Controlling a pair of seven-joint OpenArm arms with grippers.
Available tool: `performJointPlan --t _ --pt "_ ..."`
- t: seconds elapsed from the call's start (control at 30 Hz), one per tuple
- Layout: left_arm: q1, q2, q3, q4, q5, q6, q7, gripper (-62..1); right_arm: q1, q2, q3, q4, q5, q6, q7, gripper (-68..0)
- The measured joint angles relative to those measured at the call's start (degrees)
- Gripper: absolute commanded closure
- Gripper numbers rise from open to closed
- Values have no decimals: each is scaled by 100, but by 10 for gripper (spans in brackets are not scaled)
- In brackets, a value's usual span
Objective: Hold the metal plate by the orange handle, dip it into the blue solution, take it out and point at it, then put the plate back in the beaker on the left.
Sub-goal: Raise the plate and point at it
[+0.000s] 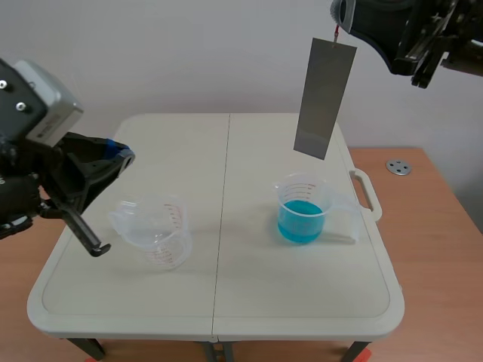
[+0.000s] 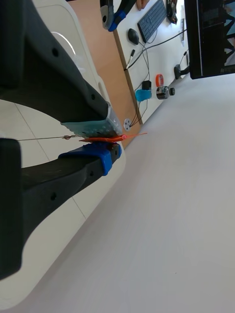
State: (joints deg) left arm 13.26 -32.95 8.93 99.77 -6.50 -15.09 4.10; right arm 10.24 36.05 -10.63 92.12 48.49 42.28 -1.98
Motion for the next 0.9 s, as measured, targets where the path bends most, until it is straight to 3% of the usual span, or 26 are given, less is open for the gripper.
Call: performJointPlan --t 0.2,0.43,0.57,0.9 --pt "-1178 603 975 -640 20 0 343 -34 0 0 0 0 0 0 0 -13" --pt "-2205 1331 1711 -1576 116 2 431 -34 0 0 0 0 0 0 0 -13" --pt "-2575 1681 1963 -1980 376 2 428 -34 0 0 0 0 0 0 0 -13" --pt "-2933 2232 2190 -2876 612 7 334 -34 2 -2 0 0 0 0 -109 -13"
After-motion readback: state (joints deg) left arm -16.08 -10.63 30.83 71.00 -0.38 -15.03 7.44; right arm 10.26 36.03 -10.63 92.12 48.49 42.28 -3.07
